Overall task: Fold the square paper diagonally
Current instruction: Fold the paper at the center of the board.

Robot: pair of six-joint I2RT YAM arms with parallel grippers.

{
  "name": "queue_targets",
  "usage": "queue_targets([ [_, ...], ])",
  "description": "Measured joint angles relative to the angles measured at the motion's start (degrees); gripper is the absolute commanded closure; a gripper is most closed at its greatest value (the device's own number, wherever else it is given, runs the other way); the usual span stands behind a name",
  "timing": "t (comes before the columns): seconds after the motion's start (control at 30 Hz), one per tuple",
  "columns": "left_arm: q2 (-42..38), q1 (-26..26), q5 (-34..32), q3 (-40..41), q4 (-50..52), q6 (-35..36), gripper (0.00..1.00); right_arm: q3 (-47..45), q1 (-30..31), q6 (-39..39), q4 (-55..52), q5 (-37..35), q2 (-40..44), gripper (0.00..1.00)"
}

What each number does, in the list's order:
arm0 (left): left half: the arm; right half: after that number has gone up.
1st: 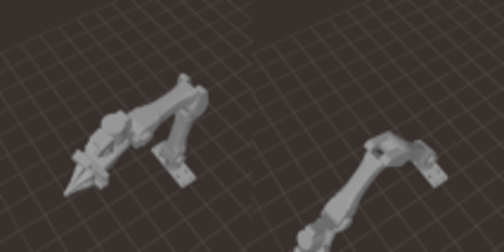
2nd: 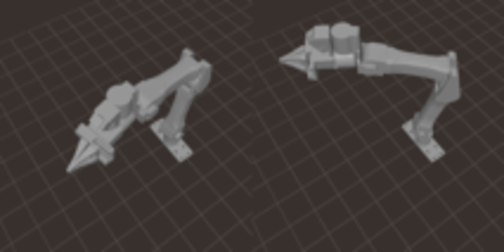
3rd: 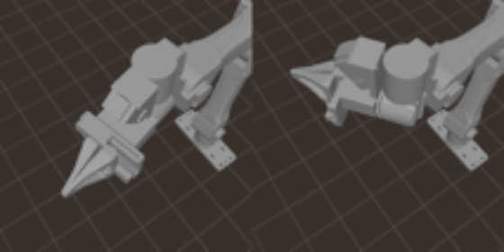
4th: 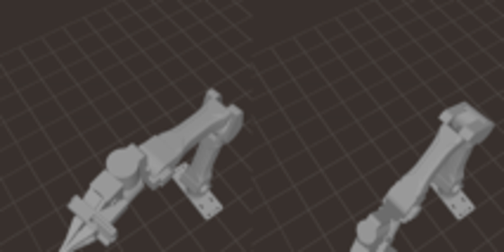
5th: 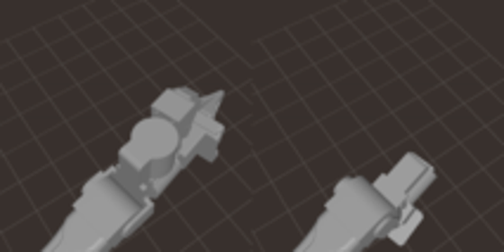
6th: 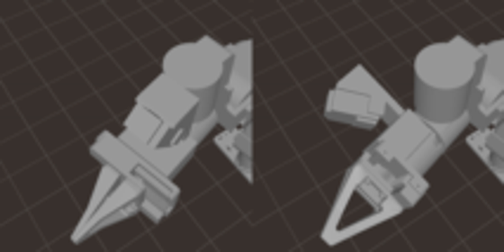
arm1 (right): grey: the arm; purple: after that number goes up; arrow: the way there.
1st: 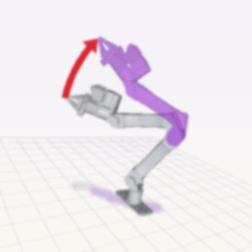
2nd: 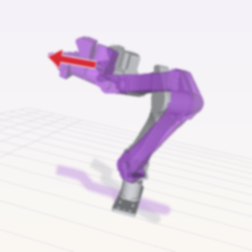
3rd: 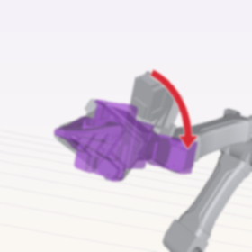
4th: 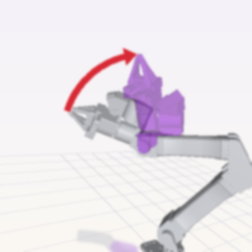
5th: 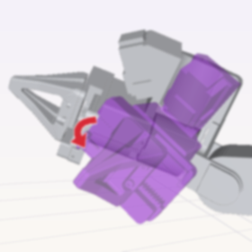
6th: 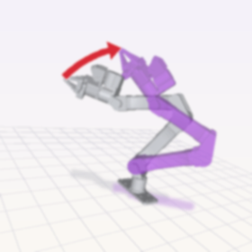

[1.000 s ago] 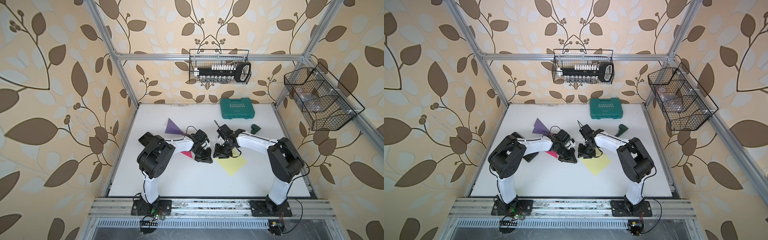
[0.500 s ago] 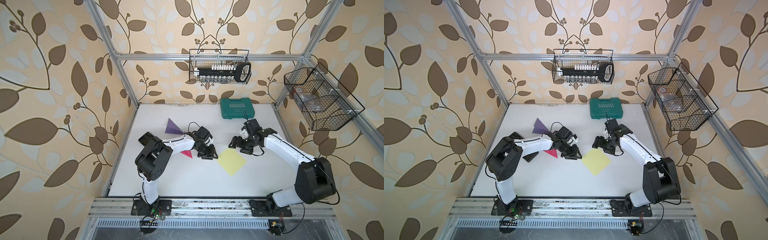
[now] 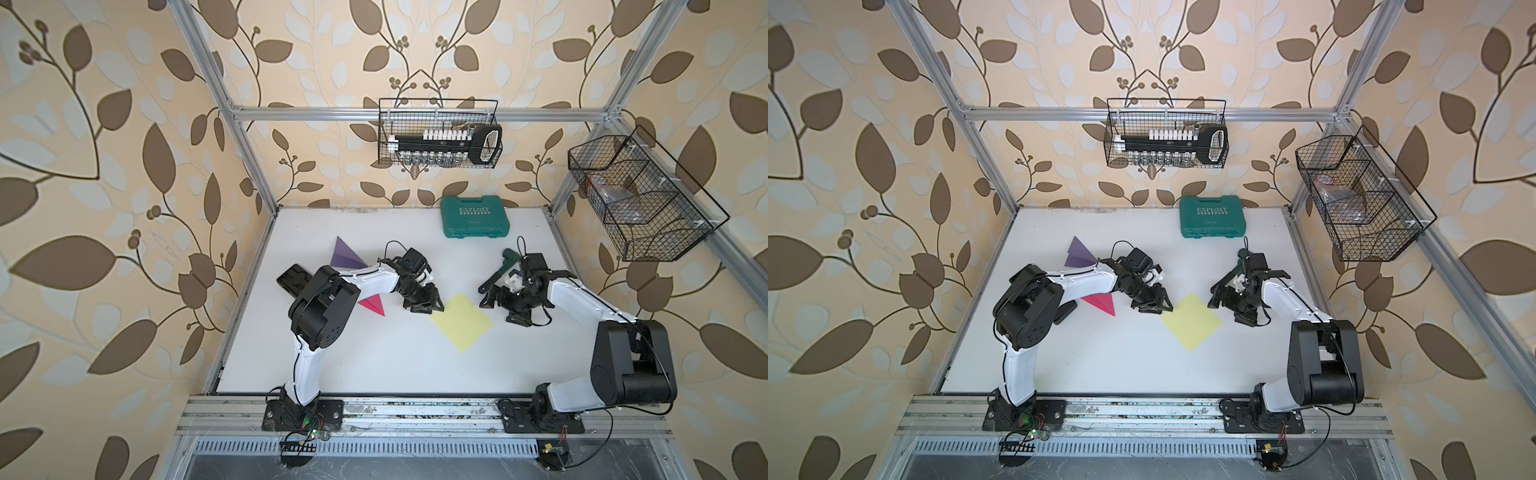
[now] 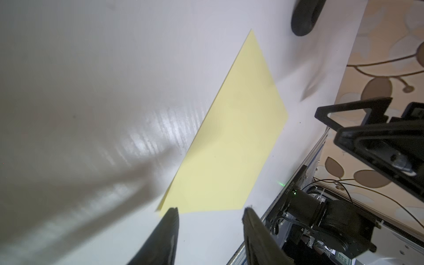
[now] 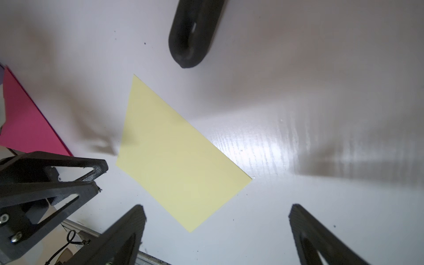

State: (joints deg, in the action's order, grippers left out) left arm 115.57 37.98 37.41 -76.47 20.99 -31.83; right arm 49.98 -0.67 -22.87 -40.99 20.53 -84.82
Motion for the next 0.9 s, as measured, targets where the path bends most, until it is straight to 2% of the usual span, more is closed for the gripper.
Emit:
queue_targets([
  [0.43,0.09,0.35,0.09,-0.59,0.2,0.02,0.54,-0.94,-1.4,1.31,4.15,1.79,-4.2,0.02],
  [0.9,1.2,0.74,1.2,-1.16,-0.66,-0.11,0.55,-2.08,-1.25,0.87,7.5,4.31,-4.87,0.02],
])
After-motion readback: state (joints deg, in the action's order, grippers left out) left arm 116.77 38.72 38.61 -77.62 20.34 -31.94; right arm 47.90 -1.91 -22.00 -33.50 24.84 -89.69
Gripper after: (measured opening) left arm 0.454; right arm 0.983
